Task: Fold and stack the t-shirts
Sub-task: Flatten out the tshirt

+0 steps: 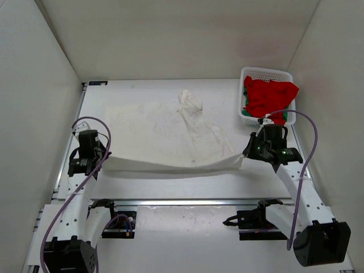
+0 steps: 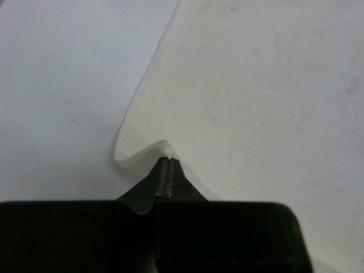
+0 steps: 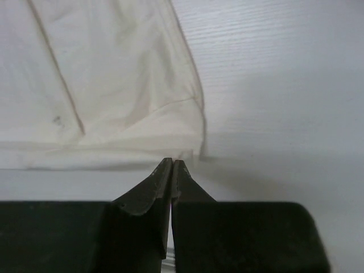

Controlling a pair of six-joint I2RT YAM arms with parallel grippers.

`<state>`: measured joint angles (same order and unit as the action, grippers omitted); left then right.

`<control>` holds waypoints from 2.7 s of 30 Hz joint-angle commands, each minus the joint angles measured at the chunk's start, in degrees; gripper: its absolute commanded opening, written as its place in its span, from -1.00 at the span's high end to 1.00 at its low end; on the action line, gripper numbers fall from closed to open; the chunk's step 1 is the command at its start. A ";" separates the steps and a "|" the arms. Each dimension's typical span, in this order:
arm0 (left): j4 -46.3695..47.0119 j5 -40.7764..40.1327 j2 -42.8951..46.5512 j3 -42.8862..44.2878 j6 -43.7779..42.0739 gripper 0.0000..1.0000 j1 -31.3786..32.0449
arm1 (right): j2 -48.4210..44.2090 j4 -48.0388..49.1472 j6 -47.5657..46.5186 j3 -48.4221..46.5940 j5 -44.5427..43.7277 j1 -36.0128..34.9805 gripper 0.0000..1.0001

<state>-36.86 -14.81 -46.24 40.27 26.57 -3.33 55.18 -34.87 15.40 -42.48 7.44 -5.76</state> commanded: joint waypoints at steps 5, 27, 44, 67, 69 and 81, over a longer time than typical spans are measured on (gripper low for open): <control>-5.24 5.91 3.35 1.21 1.56 1.00 0.01 | -10.94 -10.21 6.39 5.20 6.97 -4.78 1.00; 2.41 19.29 -24.77 73.27 9.73 1.00 -2.02 | 13.54 85.06 -96.44 -60.62 -76.28 -86.89 1.00; 7.95 16.83 -36.46 51.23 6.22 1.00 -5.98 | 49.00 -1.48 -12.77 -80.22 -7.98 -10.86 0.99; 4.96 16.83 -55.11 92.28 9.12 1.00 -9.24 | 45.12 9.56 -4.49 -88.95 -2.25 10.42 1.00; 5.22 16.13 -52.83 86.50 8.07 1.00 -8.71 | 38.72 10.95 -5.37 -73.98 -2.69 11.03 1.00; 12.43 0.81 -15.47 17.18 1.38 1.00 -3.24 | 10.49 11.60 -1.78 -10.29 -5.69 2.33 1.00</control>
<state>-26.61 -9.08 -67.70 66.54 29.30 -4.10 73.41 -23.53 12.32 -57.65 4.03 -2.00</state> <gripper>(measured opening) 0.019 0.007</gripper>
